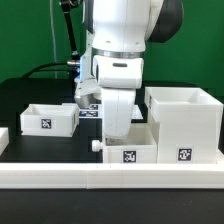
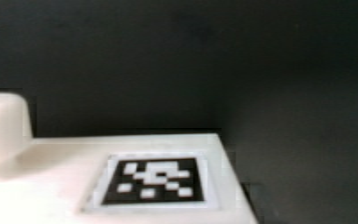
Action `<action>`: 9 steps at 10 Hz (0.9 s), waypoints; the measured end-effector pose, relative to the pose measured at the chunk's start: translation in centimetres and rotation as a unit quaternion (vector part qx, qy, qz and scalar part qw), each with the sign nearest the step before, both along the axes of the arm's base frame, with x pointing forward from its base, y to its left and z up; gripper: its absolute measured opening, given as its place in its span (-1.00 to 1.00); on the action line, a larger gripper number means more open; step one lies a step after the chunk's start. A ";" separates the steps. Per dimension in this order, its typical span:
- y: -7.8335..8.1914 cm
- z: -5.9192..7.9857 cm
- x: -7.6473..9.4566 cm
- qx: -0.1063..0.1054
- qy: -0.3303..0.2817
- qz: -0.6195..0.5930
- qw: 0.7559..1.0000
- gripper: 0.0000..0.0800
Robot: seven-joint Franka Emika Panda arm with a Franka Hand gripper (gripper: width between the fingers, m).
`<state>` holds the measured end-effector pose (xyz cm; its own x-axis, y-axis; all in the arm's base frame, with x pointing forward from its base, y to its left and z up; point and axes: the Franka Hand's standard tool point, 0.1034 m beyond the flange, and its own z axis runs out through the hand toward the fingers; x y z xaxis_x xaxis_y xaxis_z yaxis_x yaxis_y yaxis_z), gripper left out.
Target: Assemble drawer
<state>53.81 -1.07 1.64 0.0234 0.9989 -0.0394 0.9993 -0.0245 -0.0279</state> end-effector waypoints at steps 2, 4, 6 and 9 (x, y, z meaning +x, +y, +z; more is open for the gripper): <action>-0.1 -0.3 -0.4 -0.001 0.010 -0.005 1.000 -0.90; -0.1 -0.3 -0.5 -0.001 0.010 -0.005 1.000 -0.90; 0.1 -0.4 -0.5 0.000 0.010 -0.007 1.000 -0.90; 0.1 -0.5 -0.5 -0.001 0.010 -0.011 1.000 -0.90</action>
Offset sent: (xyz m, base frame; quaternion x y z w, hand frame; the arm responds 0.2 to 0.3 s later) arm 0.0000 0.0000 0.0000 0.0000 0.0000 0.0000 1.0000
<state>53.35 -0.94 1.17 0.0436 0.9982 -0.0419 0.9978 -0.0456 -0.0479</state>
